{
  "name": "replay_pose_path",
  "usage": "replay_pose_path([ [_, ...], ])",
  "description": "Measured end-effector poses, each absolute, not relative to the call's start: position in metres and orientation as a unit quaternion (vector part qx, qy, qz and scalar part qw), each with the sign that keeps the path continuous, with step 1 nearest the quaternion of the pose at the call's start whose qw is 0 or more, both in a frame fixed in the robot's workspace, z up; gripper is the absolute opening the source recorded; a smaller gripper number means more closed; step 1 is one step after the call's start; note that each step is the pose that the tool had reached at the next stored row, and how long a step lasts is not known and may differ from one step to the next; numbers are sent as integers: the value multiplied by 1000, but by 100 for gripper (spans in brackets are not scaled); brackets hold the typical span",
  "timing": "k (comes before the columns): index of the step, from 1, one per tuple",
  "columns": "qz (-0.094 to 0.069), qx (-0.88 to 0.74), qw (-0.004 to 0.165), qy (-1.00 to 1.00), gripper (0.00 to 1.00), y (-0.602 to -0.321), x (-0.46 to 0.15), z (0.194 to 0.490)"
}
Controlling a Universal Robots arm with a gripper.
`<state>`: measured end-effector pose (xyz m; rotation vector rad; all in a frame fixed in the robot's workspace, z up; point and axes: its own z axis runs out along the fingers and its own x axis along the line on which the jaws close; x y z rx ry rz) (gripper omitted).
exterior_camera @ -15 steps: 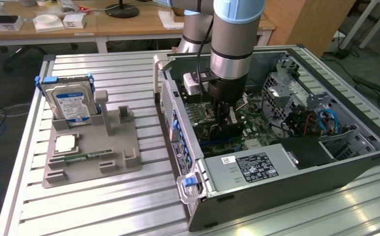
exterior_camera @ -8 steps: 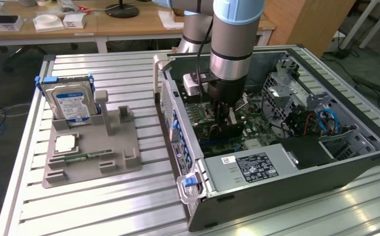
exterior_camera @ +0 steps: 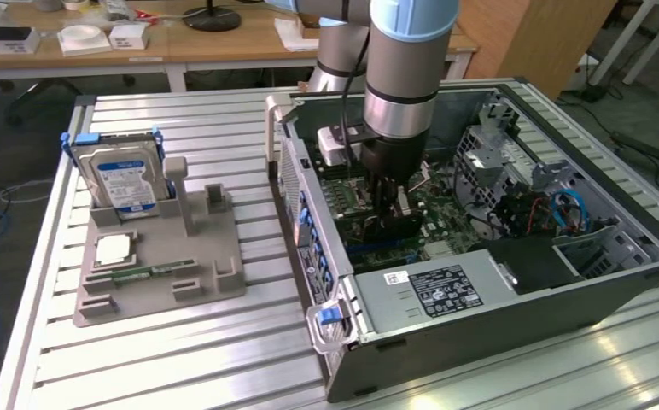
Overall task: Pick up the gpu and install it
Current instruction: 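Insert the gpu into the slot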
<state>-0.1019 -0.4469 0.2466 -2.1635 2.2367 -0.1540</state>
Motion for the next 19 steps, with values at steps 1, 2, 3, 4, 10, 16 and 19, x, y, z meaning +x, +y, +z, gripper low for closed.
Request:
replay_pose_path([
  [1, -49, -694, 13, 718, 26, -447, -102, 247],
  [2, -49, -694, 13, 718, 26, -447, -102, 247],
  [3, -49, -694, 13, 718, 26, -447, -102, 247],
  [4, -50, -694, 13, 718, 26, -447, -102, 246],
  [10, -50, -694, 13, 718, 26, -447, -102, 245],
  [16, -49, -694, 13, 718, 26, -447, -102, 243],
  [19, -50, -694, 13, 718, 26, -447, -102, 241],
])
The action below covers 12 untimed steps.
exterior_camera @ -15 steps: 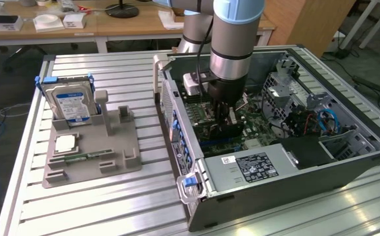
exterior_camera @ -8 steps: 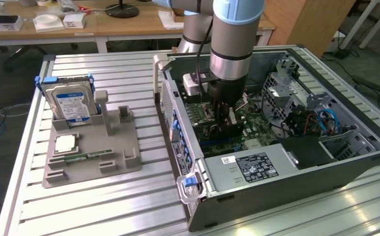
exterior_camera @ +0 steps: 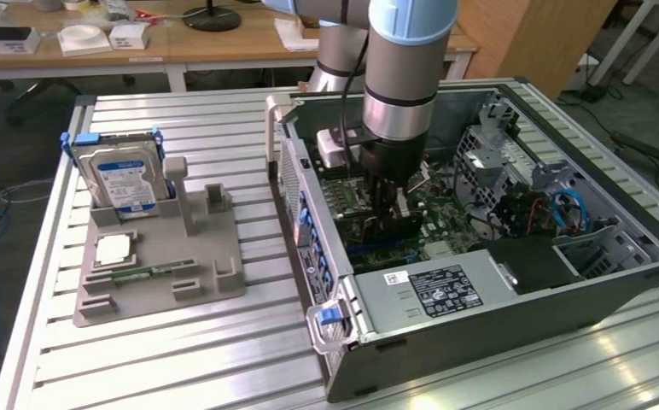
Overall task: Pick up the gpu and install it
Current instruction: 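Insert the gpu into the slot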
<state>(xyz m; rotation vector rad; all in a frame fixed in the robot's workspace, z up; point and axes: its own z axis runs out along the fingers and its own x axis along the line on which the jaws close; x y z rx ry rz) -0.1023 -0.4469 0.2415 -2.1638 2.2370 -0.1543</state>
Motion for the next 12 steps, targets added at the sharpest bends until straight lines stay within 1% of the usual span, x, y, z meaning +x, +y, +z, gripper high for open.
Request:
replay_pose_path([
  [12, -49, -694, 13, 718, 26, -447, -102, 241],
])
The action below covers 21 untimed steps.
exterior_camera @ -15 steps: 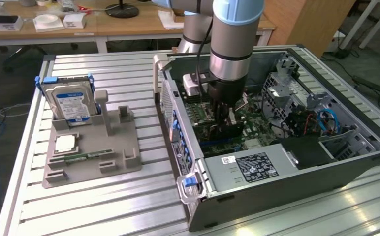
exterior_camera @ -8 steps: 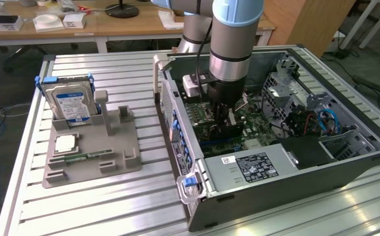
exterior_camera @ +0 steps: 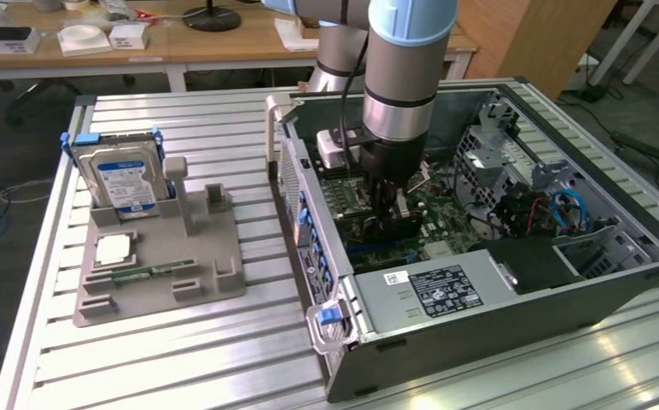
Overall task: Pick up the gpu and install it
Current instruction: 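Insert the gpu into the slot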
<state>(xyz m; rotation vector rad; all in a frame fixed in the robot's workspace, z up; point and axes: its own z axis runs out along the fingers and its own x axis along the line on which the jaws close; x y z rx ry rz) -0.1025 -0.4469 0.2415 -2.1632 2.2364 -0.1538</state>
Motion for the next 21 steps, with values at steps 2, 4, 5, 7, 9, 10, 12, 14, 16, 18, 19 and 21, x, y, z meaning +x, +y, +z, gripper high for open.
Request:
replay_pose_path([
  [2, -49, -694, 14, 718, 26, -447, -103, 242],
  [4, -49, -694, 13, 718, 26, -447, -103, 244],
  [5, -49, -694, 13, 718, 26, -447, -103, 244],
  [7, -49, -694, 13, 718, 26, -447, -103, 244],
  [9, -49, -694, 13, 718, 26, -447, -103, 244],
  [10, -49, -694, 13, 718, 26, -447, -103, 244],
  [12, -49, -694, 13, 718, 26, -447, -103, 244],
  [14, -49, -694, 14, 718, 26, -446, -103, 243],
  [16, -49, -694, 14, 718, 26, -446, -103, 242],
  [18, -49, -694, 14, 718, 26, -446, -103, 242],
  [19, -49, -694, 14, 718, 26, -446, -103, 242],
  [21, -49, -694, 14, 718, 26, -446, -103, 242],
])
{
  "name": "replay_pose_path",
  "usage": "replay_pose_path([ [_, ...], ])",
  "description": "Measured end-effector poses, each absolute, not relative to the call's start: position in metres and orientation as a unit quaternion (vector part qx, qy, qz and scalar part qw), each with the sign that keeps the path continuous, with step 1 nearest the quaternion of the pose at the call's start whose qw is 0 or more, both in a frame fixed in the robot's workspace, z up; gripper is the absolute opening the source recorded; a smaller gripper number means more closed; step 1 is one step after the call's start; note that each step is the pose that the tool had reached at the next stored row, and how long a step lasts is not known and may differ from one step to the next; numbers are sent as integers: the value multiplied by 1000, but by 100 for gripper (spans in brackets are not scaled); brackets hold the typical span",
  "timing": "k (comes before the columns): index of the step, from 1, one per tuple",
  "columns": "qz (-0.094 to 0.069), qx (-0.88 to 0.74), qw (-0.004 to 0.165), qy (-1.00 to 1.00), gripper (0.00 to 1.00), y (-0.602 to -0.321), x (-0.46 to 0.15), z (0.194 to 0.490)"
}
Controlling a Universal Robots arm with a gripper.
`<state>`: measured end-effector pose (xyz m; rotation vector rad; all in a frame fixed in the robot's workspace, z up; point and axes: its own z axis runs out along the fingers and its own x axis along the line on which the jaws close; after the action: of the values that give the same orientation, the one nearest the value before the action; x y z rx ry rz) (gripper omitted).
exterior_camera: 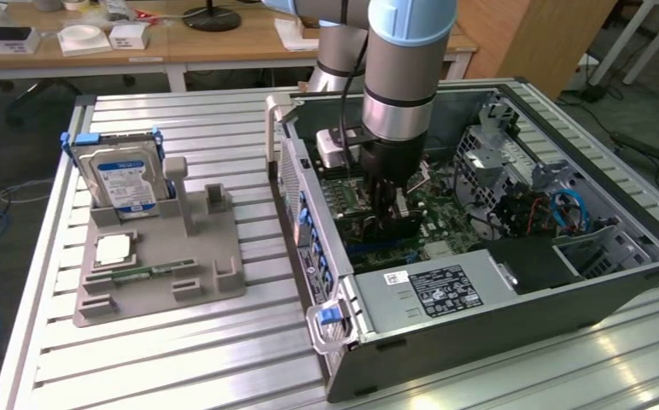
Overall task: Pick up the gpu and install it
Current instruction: 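Insert the gpu into the slot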
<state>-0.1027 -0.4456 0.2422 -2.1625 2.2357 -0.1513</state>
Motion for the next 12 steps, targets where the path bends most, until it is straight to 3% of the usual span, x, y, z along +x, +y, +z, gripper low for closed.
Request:
replay_pose_path([
  [12, -49, -694, 14, 718, 26, -446, -103, 246],
])
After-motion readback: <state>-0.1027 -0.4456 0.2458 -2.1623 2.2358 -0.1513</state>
